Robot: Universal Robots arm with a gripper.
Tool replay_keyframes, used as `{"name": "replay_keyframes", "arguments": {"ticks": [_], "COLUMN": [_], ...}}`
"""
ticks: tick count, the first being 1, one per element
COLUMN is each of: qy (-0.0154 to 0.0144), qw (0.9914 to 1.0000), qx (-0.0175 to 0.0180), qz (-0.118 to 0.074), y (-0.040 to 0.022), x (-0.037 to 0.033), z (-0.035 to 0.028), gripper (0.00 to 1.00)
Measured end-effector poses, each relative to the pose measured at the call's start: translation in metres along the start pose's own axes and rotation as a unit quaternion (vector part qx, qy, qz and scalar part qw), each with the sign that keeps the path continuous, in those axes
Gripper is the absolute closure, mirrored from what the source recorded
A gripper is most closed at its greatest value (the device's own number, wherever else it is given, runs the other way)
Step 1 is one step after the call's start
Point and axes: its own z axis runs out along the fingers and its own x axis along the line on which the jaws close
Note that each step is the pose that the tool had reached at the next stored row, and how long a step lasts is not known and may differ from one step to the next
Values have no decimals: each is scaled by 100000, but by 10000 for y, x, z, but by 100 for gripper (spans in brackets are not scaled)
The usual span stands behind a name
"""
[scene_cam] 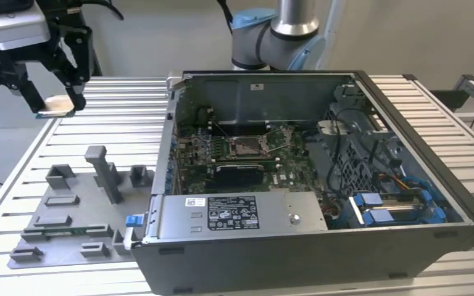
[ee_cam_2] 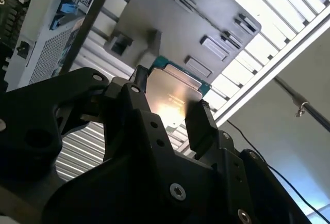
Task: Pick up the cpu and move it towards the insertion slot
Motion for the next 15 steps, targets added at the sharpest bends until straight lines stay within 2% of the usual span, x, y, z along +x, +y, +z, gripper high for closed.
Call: {"name": "replay_keyframes", "arguments": {"ticks": [15], "qy": [3], "qw": [100000], "qx": [4], "qz": [2], "y": [-45], "x": [-609], "z": [31], "gripper": [100]}}
